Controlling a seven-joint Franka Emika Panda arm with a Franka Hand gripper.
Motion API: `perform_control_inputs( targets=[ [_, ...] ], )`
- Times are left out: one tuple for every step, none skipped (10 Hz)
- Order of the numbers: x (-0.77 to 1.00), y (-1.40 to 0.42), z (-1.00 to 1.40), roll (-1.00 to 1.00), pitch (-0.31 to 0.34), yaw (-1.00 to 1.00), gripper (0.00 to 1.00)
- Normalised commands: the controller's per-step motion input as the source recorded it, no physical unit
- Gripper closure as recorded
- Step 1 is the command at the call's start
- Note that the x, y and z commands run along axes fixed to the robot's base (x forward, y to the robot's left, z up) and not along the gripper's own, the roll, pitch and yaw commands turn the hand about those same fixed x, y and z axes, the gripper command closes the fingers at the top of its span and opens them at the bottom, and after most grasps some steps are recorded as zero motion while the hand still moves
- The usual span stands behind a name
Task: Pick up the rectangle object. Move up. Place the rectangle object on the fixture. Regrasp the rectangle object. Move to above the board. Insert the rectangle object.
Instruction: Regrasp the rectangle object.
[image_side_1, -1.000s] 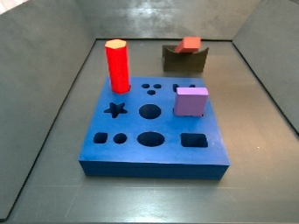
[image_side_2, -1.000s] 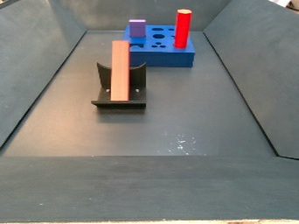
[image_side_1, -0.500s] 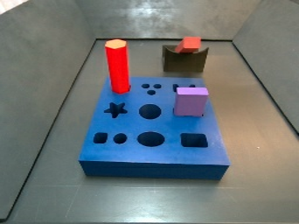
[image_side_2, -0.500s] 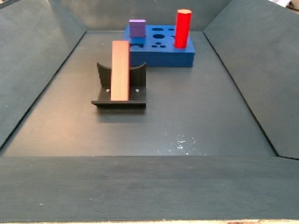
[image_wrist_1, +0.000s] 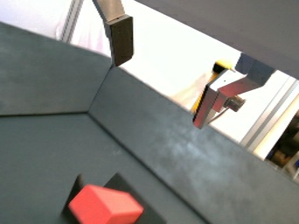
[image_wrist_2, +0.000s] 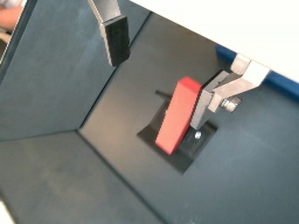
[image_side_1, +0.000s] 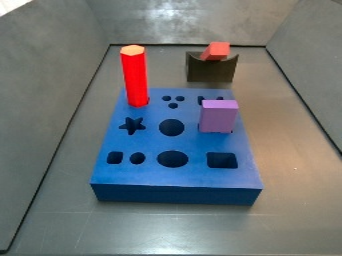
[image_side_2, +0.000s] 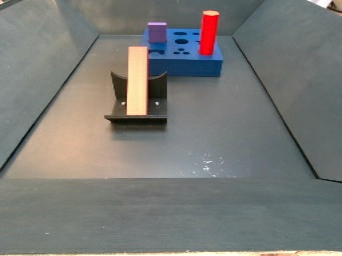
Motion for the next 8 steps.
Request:
perform_control_inputs(
  targets=[
    [0.24, -0.06, -0.02, 0.83, 0.23, 0.26, 0.0],
    [0.26, -0.06, -0.02, 0.67, 0.193, 0.28, 0.0],
    [0.3, -0.07, -0.02, 0.46, 0.137, 0.29, 0.0],
    [0.32, -0.06, -0.02, 0.35, 0.113, 0.29, 0.0],
    [0.35, -0.05, 0.0, 0.23, 0.062, 0.27, 0.0],
    [0.35, -0.05, -0.01, 0.2, 0.023, 0.26, 0.0],
    [0.34, -0.06, -0.02, 0.19, -0.007, 0.22, 0.0],
    [0.33, -0.06, -0.02, 0.19, -0.013, 0.19, 0.0]
  ],
)
